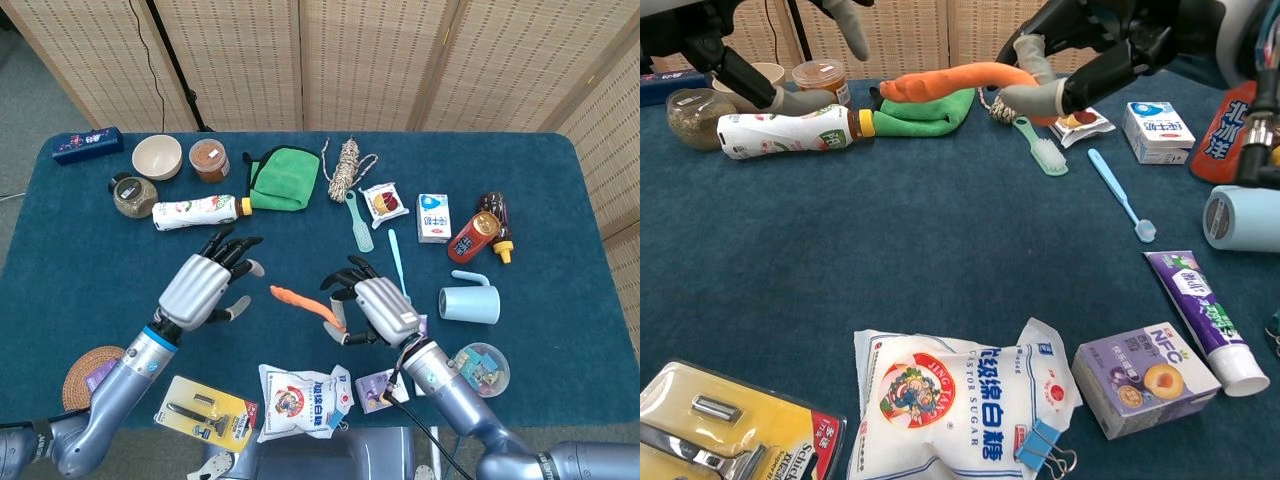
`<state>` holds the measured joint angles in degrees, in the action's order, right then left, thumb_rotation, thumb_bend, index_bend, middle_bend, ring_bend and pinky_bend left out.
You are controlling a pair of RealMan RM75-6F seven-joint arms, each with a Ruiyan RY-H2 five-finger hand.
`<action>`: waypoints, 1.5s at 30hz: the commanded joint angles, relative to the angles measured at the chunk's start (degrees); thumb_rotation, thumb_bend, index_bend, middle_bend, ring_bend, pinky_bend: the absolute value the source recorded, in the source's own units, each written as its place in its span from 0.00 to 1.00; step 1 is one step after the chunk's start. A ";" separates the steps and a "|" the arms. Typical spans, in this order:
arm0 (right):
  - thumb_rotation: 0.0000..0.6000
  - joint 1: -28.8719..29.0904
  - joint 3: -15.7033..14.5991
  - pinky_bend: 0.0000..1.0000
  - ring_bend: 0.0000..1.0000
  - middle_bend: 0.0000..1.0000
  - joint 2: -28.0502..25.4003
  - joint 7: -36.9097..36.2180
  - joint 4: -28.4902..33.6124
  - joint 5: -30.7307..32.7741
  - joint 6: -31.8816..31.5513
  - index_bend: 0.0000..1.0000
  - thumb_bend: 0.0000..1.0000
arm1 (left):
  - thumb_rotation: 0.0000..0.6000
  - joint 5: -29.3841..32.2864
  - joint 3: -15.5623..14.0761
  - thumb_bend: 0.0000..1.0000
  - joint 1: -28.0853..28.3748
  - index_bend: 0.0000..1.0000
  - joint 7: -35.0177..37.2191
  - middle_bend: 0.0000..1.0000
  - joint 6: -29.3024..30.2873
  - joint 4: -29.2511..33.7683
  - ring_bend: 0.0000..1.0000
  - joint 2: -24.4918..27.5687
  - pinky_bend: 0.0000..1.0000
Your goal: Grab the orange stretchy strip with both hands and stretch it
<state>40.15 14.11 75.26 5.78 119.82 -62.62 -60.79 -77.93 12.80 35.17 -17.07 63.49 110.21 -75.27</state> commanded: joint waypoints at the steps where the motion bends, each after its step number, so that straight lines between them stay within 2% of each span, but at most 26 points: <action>1: 1.00 0.06 0.00 0.03 0.23 0.32 0.11 -0.02 0.08 0.03 0.05 0.71 0.58 | 1.00 0.82 -0.13 0.31 0.54 0.39 0.51 0.14 -0.43 0.30 0.15 -0.68 0.04; 19: 1.00 0.41 0.10 0.04 0.24 0.32 0.17 0.37 0.97 0.44 0.01 0.71 0.58 | 1.00 3.97 -0.12 0.31 3.19 0.42 -2.24 0.14 0.32 -0.24 0.15 -5.76 0.04; 34: 1.00 0.60 -0.03 0.04 0.24 0.32 -0.20 0.52 1.07 0.97 0.31 0.71 0.58 | 1.00 5.99 -0.41 0.32 4.88 0.49 -4.27 0.14 0.50 -1.07 0.17 -8.69 0.05; 45: 1.00 0.31 -0.39 0.05 0.24 0.32 -0.76 0.14 1.01 0.88 0.42 0.72 0.58 | 1.00 7.11 -0.28 0.43 5.54 0.56 -5.11 0.17 1.33 -1.96 0.19 -10.64 0.08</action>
<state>40.47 13.73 74.52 5.94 120.82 -61.73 -60.35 -70.81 12.54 40.70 -22.18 64.79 108.26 -85.88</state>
